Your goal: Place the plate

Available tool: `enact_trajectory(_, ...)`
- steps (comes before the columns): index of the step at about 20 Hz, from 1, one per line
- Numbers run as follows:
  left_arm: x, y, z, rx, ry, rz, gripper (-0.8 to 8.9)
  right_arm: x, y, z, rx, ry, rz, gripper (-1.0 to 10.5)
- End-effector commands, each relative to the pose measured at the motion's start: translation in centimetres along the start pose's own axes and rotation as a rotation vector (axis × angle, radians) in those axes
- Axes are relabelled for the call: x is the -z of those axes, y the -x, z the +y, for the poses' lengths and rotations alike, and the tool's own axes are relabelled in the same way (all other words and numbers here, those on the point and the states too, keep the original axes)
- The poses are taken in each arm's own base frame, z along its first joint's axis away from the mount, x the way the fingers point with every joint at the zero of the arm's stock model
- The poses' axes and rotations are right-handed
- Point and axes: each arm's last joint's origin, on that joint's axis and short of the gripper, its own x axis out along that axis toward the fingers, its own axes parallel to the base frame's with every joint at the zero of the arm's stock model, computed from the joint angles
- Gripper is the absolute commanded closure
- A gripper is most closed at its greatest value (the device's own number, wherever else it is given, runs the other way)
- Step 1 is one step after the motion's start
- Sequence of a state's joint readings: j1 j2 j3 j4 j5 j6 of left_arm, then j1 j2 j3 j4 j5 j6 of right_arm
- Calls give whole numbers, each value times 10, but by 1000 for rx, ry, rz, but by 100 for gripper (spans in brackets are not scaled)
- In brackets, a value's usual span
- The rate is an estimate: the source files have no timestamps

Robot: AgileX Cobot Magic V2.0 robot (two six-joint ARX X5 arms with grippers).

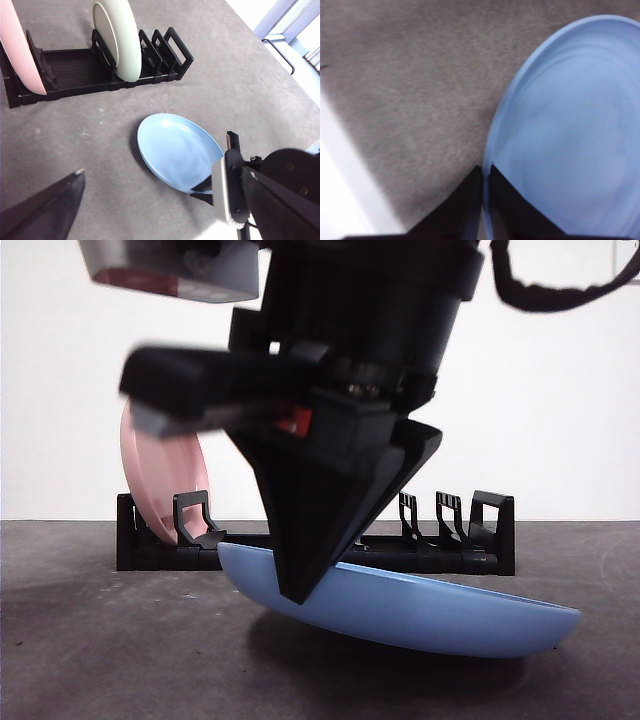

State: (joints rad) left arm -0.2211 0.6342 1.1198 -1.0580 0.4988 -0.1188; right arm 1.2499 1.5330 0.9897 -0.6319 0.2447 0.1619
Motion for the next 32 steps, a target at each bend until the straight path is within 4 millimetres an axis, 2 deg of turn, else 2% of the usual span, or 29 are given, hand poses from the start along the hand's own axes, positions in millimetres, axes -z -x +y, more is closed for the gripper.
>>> enact_trajectory(1,-4,2,-2,4,-26,-17,315,-1,-7,9,10,18,2,936)
enact_trajectory(5,-4,2,-2,4,-26,-18,315,-2,-8,15,-2,30,-13,924)
enact_trajectory(6,-4,2,-2,3,-26,-18,315,-3,-8,17,-5,30,-21,884)
enact_trajectory(9,-4,2,-2,4,-26,-18,315,-3,-7,18,-22,-21,-21,638)
enact_trajectory(12,-4,2,-2,3,-25,-18,315,-4,5,15,-108,-81,-23,557)
enact_trajectory(15,-5,2,-2,3,-25,-18,315,-8,35,3,-208,-136,-46,557)
enact_trajectory(18,-8,-1,-1,5,-25,-26,315,-7,70,-14,-328,-199,-140,557)
enact_trajectory(22,-12,-7,2,3,-8,-9,315,5,119,-51,-434,-304,-313,557)
enact_trajectory(27,-17,-20,8,-7,25,38,319,44,173,-95,-363,-439,-522,551)
enact_trajectory(32,-27,-52,18,-4,76,140,323,86,205,-106,-282,-536,-601,506)
